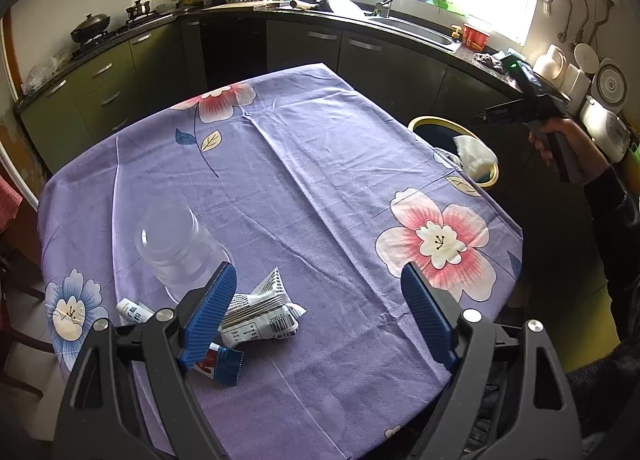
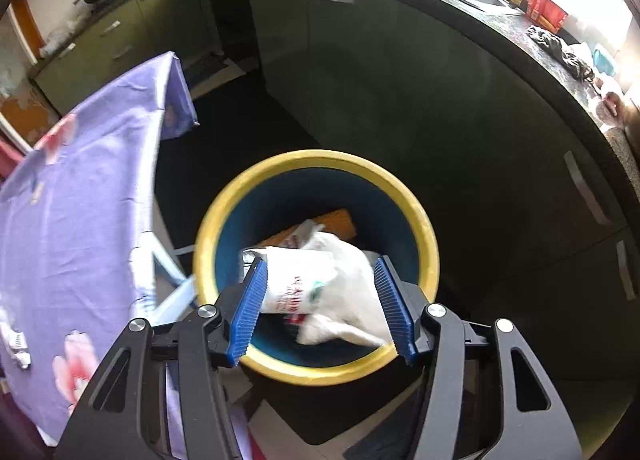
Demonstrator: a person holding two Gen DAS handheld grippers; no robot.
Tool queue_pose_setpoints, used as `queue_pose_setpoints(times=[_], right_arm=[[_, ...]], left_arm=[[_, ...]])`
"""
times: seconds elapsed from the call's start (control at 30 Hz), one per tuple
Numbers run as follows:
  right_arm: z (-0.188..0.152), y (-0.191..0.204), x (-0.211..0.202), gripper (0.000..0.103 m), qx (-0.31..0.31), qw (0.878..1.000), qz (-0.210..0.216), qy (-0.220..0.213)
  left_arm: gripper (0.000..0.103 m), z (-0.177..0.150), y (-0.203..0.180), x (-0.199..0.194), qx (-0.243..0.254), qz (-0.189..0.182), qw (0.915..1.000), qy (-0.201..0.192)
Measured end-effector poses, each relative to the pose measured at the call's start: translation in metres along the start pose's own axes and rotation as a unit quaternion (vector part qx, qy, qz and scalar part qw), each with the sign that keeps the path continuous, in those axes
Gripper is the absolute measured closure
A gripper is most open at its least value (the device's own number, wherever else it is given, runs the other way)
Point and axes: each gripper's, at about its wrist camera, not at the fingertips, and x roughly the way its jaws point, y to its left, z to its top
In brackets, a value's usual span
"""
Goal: Collect trash
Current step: 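Carry the tissue over the bin and open the right gripper, then grasp the clear plastic cup by its rim with the left gripper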
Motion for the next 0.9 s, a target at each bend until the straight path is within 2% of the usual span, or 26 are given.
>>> queue_pose_setpoints(times=[0.13, 0.27, 0.53, 0.9], right_arm=[[-0.011, 0.018, -0.026, 0.041, -0.023, 0.999, 0.015, -0.022], [-0.032, 0.047, -0.049, 0.040, -0.055, 0.997, 0.042, -0.041], [-0.061, 0.115, -0.056, 0.040, -0.128, 0.988, 0.075, -0.038], [-0.070, 0.138, -0.047, 0.039, -0.149, 0.984, 0.091, -0.021]], left_arm=[[0.023, -0.003, 0.005, 0.002, -0.007, 0.005, 1.0000, 0.003], [0.022, -0.009, 0.019, 0.003, -0.024, 0.017, 0.9995, 0.007], [0.018, -0.011, 0.064, 0.015, -0.067, 0.061, 0.9958, 0.016], [0.019, 0.006, 0.102, 0.069, -0.082, 0.068, 0.9929, 0.053]])
